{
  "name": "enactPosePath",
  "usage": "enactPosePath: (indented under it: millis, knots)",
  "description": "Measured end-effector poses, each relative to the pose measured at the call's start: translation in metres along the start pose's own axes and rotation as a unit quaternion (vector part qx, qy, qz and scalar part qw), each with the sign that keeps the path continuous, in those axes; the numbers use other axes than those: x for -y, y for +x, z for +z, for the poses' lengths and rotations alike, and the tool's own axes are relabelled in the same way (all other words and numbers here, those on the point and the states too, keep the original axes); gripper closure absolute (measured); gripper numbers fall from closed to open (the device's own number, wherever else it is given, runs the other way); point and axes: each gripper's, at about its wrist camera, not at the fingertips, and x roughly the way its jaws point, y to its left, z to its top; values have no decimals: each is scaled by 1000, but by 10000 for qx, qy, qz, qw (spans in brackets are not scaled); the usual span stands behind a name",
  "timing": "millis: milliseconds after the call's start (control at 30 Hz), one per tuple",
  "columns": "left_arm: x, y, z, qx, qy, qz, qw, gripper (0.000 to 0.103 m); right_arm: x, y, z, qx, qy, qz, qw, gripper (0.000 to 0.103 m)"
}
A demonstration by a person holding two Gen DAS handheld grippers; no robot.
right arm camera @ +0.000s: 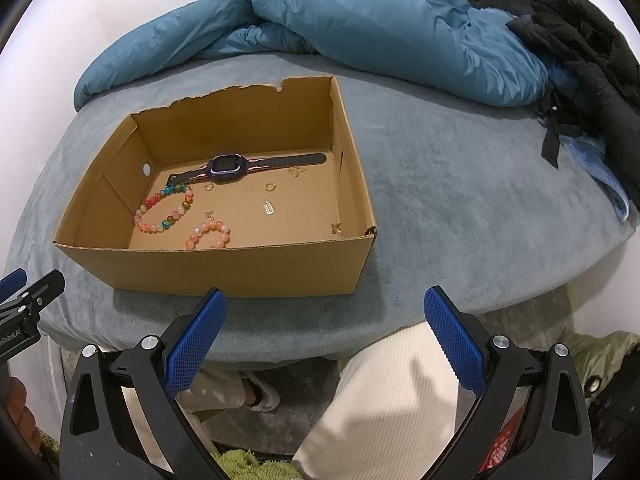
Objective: Organize jewelry
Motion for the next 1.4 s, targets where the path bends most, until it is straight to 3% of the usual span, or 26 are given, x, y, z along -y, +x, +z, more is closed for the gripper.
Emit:
enactPosePath:
  millis: [567, 1000, 1400]
  knots:
    - [1, 1, -2, 321, 56, 38, 9995, 6, 4, -1, -1, 120, 70, -18, 9999, 8]
    - [1, 7, -9, 653, 125, 130, 9977, 6, 8, -4, -6, 481, 188, 63, 9986, 8]
    - [1, 7, -9, 664, 126, 129, 9976, 6, 6, -7, -6, 529, 170, 72, 9984, 8]
